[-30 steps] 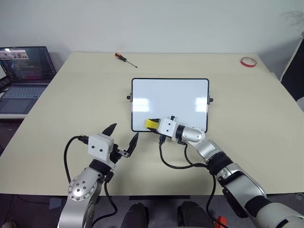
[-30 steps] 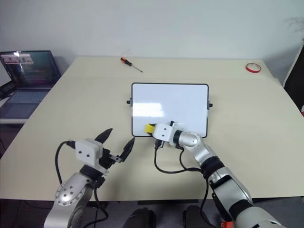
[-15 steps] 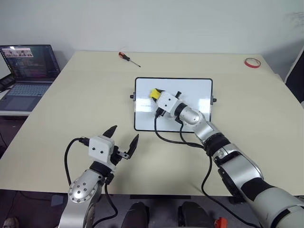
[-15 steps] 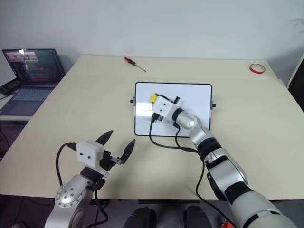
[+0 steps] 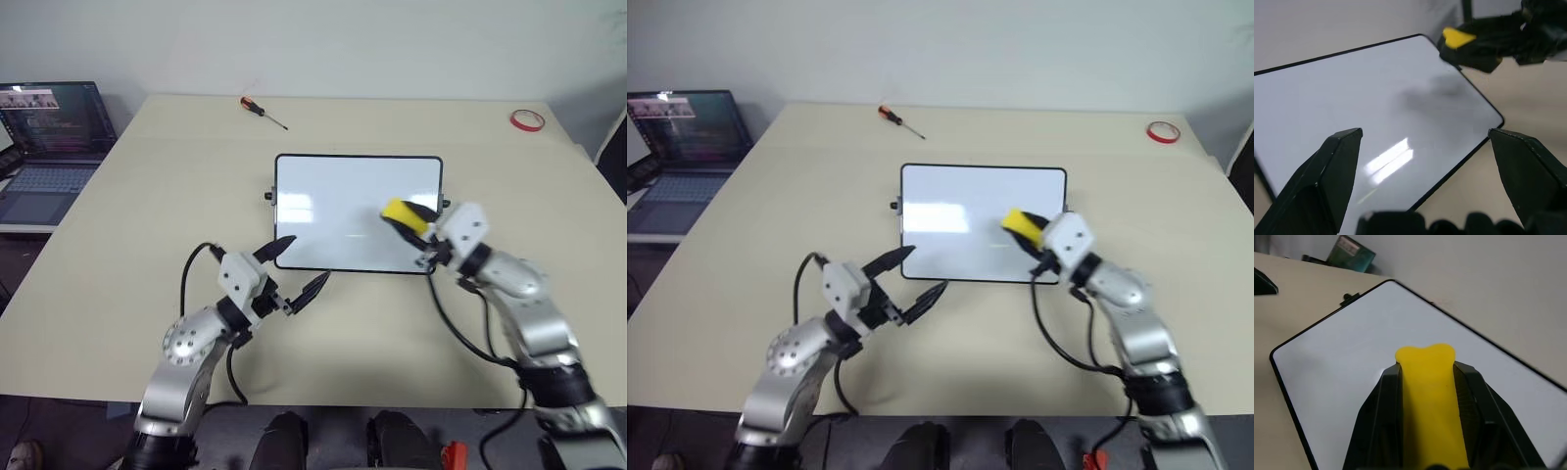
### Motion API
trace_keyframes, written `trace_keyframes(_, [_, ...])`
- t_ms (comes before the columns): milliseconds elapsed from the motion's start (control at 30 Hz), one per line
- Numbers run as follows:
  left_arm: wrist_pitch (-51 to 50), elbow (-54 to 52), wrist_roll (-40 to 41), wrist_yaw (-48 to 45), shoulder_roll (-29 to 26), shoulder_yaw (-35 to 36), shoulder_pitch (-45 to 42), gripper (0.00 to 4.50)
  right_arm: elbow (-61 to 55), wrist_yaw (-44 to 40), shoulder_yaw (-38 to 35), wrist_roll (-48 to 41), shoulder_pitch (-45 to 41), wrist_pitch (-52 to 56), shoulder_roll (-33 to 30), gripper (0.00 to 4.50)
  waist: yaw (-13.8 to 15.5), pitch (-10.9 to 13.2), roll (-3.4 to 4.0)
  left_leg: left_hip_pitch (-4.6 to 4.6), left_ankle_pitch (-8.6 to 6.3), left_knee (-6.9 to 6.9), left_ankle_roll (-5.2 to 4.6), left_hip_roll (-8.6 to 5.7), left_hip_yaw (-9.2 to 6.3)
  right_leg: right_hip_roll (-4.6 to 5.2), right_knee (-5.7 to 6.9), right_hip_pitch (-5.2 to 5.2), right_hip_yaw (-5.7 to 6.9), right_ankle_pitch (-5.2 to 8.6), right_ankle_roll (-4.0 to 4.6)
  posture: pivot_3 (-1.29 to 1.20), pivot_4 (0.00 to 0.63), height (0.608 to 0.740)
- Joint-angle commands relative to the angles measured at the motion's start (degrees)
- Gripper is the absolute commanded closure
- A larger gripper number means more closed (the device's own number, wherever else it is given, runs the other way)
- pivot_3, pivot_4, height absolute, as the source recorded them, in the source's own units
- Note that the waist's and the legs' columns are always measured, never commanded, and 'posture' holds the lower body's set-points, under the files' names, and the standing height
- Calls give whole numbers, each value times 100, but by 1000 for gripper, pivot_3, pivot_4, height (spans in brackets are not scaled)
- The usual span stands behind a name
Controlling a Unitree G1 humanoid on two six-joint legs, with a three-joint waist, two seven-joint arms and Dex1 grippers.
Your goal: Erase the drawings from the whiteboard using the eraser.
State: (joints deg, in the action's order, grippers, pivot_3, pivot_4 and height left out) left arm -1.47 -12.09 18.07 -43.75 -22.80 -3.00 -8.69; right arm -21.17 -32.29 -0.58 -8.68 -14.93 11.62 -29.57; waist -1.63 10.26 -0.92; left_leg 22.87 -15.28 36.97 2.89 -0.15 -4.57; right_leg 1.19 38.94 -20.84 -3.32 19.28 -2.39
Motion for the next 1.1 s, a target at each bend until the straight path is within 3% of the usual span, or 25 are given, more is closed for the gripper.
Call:
trace_keyframes(33, [162, 581, 240, -958, -20, -362, -650, 0, -1263, 455, -669, -3, 656, 1246, -222, 3378, 9, 0, -2, 0, 0, 1, 0, -2, 2, 0, -1, 1, 0, 0, 0, 0, 150, 740])
trace_keyframes(167, [187, 1373, 337, -1825, 102, -694, -1262, 0, -1842, 954, -1132, 332, 1394, 2726, -376, 3378, 3, 1, -3, -1, 1, 5, -2, -14, 5, -2, 2, 2, 7, 2, -3, 0, 150, 740])
trace_keyframes(367, [618, 2654, 33, -2815, 403, -1156, -2170, 0, -2123, 2052, -2014, 259, 1927, 4412, 903, 3378, -20, 0, -2, -2, 4, 1, -2, -12, 3, -13, 11, -3, 24, 2, -3, 0, 150, 740])
trace_keyframes(667, [904, 3091, -227, -2860, 637, -1205, -2277, 0, -1644, 2467, -1885, 266, 1650, 4135, 1537, 3378, -26, -1, 0, 0, 8, 2, -10, -16, 12, -15, 16, -12, 12, 2, -4, 0, 150, 740])
trace_keyframes(1100, [728, 2692, -280, -2629, 432, -1139, -2017, 0, -1031, 2462, -1599, 190, 1145, 4089, 1556, 3378, -24, -2, 1, 1, 10, 4, -13, -17, 15, -13, 20, -14, 11, 2, -4, 0, 150, 740])
